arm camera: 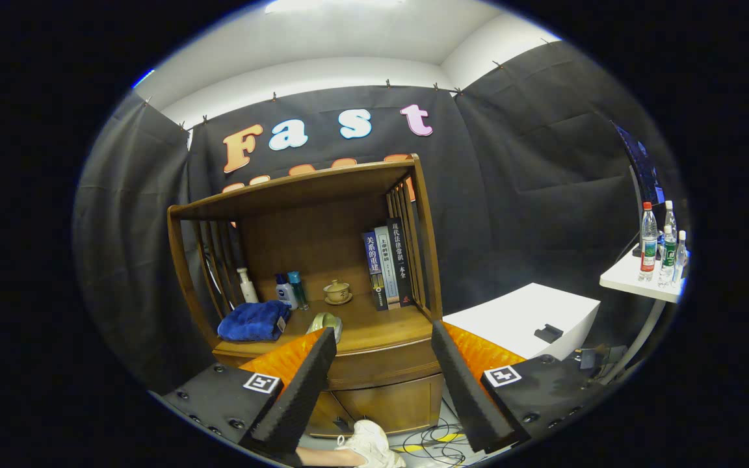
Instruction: Pull open the drawer, take out the items inside it, and place them on the countertop above the cabinet.
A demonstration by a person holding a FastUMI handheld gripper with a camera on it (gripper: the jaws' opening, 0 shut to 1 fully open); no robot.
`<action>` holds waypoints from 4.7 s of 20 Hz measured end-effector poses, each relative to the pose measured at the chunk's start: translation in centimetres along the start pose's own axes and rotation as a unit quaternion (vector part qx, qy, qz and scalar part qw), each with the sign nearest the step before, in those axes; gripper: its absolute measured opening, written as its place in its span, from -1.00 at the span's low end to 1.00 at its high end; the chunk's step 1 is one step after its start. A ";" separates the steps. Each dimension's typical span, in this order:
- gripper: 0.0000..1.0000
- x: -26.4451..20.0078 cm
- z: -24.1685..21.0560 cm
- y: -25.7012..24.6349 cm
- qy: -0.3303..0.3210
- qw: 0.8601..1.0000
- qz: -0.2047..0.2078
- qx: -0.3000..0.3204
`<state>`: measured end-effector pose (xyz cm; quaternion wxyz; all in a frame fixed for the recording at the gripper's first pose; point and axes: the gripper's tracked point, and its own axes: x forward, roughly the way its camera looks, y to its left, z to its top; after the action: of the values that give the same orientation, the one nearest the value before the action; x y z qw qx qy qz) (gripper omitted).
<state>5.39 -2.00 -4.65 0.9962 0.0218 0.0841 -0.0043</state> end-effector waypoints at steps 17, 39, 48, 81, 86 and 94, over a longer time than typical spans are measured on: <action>0.96 -1.5 2.3 1.2 -0.035 0.999 0.019 -0.026; 0.96 -2.7 3.9 -0.1 -0.063 0.998 0.016 -0.016; 0.96 -2.5 3.4 0.4 -0.055 0.998 0.020 -0.016; 0.96 -2.7 3.5 0.6 -0.058 0.998 0.026 -0.026; 0.96 -2.6 3.6 0.8 -0.058 0.998 0.028 -0.026; 0.96 -2.7 3.7 0.7 -0.062 0.997 0.025 -0.024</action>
<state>3.39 -1.42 -0.53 0.9995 -0.0004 0.0218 0.0217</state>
